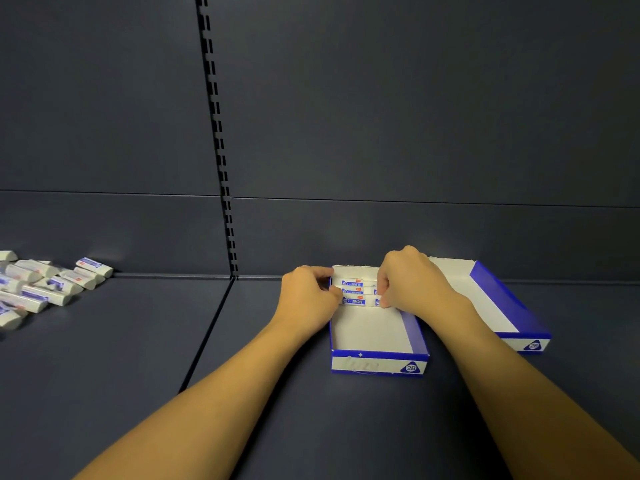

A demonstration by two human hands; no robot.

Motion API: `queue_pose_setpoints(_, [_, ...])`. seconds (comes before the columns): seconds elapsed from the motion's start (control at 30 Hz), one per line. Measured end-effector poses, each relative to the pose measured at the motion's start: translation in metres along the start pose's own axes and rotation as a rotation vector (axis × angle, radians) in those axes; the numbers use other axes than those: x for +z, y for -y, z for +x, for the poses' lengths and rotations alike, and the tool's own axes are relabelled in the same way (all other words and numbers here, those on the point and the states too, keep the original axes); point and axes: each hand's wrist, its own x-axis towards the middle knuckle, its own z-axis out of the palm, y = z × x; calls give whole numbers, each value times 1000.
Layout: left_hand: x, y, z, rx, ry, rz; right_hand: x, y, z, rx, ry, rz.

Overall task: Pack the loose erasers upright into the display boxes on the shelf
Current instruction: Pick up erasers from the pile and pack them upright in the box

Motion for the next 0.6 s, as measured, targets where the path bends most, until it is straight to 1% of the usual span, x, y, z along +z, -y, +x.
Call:
queue_pose_setpoints(0.13, [1, -2, -3, -6, -15, -12, 2, -2, 2, -1, -5, 36])
queue_pose_setpoints(0.23, [-3, -5, -6, -17, 9, -14, -8, -9, 2, -15, 50, 131])
queue_pose_setpoints(0.3, [-10, -9, -6, -27, 19, -10, -23, -17, 0, -31, 77, 237])
queue_pose_setpoints(0.37, [-24, -18, -4, -46, -19, 8, -40, -23, -1, -30, 13, 332])
queue_pose_setpoints(0.47, [-53, -28, 3, -40, -78, 160, -64, -20, 4, -29, -108, 363])
queue_pose_setpoints(0.6, [-103, -25, 9, -57, -26, 481, -86, 7, 4, -102, -100, 265])
